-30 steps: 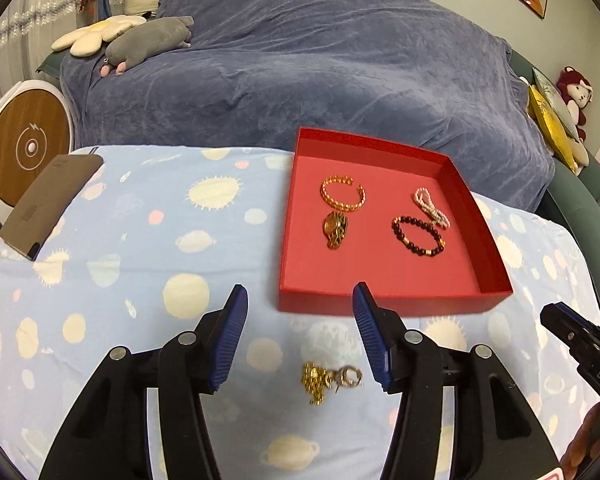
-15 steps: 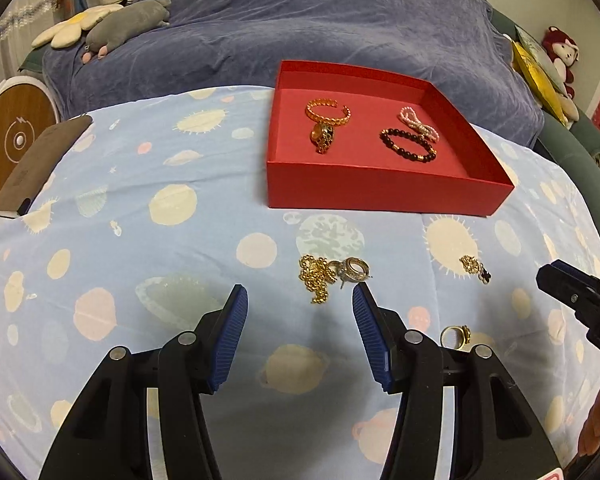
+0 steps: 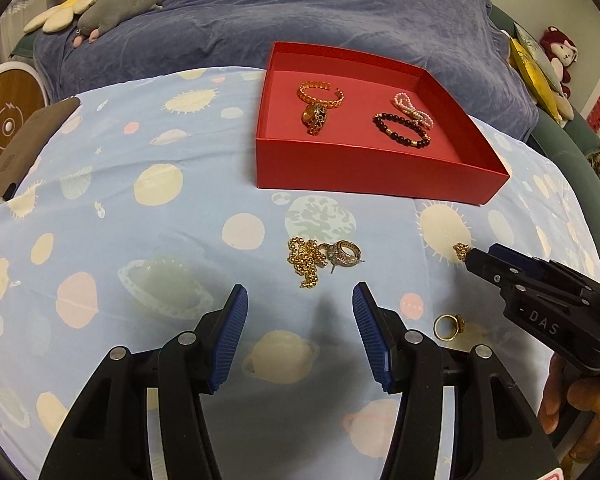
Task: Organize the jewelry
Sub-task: 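Grasp the gold chain with rings with the left tool while the right tool grasps the clover-pendant chain, then carry both gold chains into the red box and open both tools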
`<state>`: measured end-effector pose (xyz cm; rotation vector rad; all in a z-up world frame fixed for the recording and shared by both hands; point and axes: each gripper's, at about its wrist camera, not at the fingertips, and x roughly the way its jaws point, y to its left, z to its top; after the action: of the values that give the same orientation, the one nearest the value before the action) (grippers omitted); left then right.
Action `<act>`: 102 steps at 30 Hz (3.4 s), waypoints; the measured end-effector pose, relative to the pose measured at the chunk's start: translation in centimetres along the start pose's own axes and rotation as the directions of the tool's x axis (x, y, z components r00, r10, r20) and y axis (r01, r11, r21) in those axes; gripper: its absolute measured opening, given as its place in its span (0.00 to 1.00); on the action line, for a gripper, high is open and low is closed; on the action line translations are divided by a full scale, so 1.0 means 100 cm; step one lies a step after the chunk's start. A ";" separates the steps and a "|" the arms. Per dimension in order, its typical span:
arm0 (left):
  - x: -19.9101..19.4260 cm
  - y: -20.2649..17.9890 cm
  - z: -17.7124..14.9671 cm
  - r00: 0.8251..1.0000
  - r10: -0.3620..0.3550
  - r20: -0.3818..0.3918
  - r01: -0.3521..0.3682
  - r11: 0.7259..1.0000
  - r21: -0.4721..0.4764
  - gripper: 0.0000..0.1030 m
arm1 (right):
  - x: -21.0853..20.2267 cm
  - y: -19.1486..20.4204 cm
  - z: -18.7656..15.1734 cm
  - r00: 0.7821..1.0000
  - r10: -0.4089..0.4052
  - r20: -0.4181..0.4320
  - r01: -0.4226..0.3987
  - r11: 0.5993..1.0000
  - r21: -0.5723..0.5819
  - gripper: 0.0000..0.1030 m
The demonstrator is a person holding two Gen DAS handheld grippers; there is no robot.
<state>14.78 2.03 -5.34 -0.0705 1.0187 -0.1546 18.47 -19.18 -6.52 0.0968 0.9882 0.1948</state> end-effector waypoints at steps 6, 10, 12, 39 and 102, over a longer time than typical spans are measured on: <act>0.003 0.007 -0.001 1.000 0.005 -0.013 -0.006 1.000 -0.013 0.51 | 0.014 0.007 0.003 1.000 -0.027 -0.010 0.027 0.999 -0.039 0.30; 0.003 0.011 -0.001 1.000 0.001 -0.014 -0.001 1.000 -0.018 0.51 | 0.014 0.013 0.003 0.999 -0.053 -0.008 0.052 0.996 -0.074 0.09; 0.003 0.012 0.000 1.000 -0.004 -0.012 0.004 1.000 -0.019 0.51 | 0.012 0.013 0.003 0.998 -0.058 -0.002 0.058 0.996 -0.073 0.05; 0.036 -0.021 0.004 0.997 0.039 0.059 -0.044 0.996 0.079 0.05 | -0.026 0.008 0.012 0.997 0.055 0.053 -0.055 0.998 0.001 0.04; -0.051 -0.025 0.096 0.955 -0.111 0.276 0.111 0.994 0.015 0.02 | -0.080 -0.008 0.094 0.959 0.100 0.265 -0.128 0.987 0.094 0.04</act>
<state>20.08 0.31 4.29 -0.1465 0.7350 -0.2401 22.13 -21.58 5.07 0.2747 0.7312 0.2272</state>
